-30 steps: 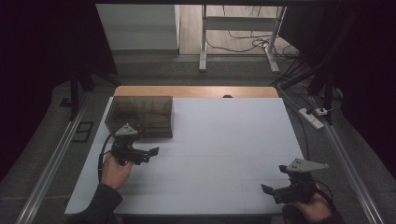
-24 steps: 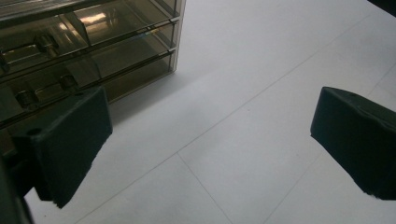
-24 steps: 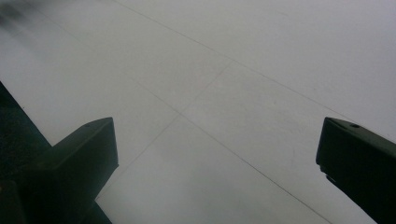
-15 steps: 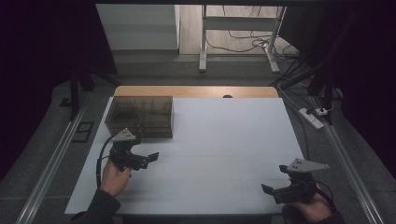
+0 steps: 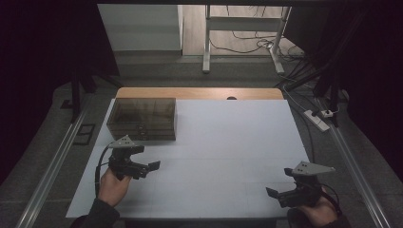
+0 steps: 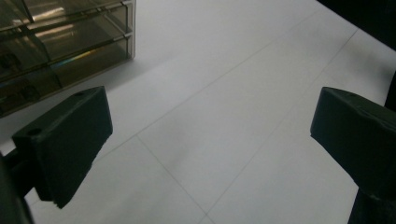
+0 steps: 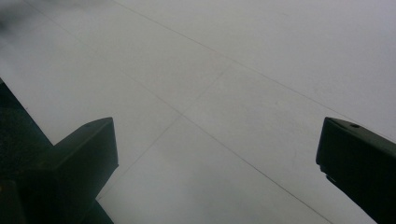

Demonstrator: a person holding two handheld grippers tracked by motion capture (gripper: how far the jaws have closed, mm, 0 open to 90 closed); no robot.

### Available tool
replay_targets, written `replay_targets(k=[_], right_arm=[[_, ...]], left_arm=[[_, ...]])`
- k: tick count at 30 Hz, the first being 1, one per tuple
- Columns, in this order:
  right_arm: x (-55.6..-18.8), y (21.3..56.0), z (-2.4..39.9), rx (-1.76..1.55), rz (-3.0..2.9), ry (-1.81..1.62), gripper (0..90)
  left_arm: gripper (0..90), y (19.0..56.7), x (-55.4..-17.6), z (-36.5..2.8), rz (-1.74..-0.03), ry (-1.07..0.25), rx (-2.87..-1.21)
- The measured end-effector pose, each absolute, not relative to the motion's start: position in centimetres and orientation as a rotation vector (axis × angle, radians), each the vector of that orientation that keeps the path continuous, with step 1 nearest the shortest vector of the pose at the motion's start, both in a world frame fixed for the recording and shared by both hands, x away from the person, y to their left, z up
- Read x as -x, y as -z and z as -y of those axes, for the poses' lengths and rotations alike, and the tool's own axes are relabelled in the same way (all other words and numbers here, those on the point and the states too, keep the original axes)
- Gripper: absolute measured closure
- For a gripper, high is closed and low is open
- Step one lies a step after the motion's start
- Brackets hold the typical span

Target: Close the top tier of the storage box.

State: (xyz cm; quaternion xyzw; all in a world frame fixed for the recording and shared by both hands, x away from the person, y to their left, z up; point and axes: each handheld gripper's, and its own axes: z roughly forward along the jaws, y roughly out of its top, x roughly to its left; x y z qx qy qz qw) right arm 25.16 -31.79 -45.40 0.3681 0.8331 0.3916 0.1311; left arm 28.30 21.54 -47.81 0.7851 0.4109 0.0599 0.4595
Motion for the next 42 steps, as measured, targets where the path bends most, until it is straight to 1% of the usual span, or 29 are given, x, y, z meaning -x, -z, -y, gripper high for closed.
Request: replay_targets(k=[10, 15, 30, 42], right_arm=[[-25.2, 45.4, 31.8, -1.074, -2.416, -1.141, 0.0], [-25.2, 45.4, 31.8, -1.074, -2.418, -1.136, 0.0], [-25.1, 45.4, 31.8, -1.070, -2.418, -1.131, 0.0], [-25.2, 45.4, 31.8, -1.075, -2.415, -1.138, 0.0]], left_arm=[[0.0, 47.3, -26.8, -21.9, -1.011, -0.186, -1.938], [0.0, 47.3, -26.1, -22.0, -1.006, -0.180, -1.946], [0.0, 47.1, -24.5, -22.5, -1.042, -0.213, -1.956], [0.0, 47.2, -23.3, -23.6, -1.062, -0.215, -1.929]])
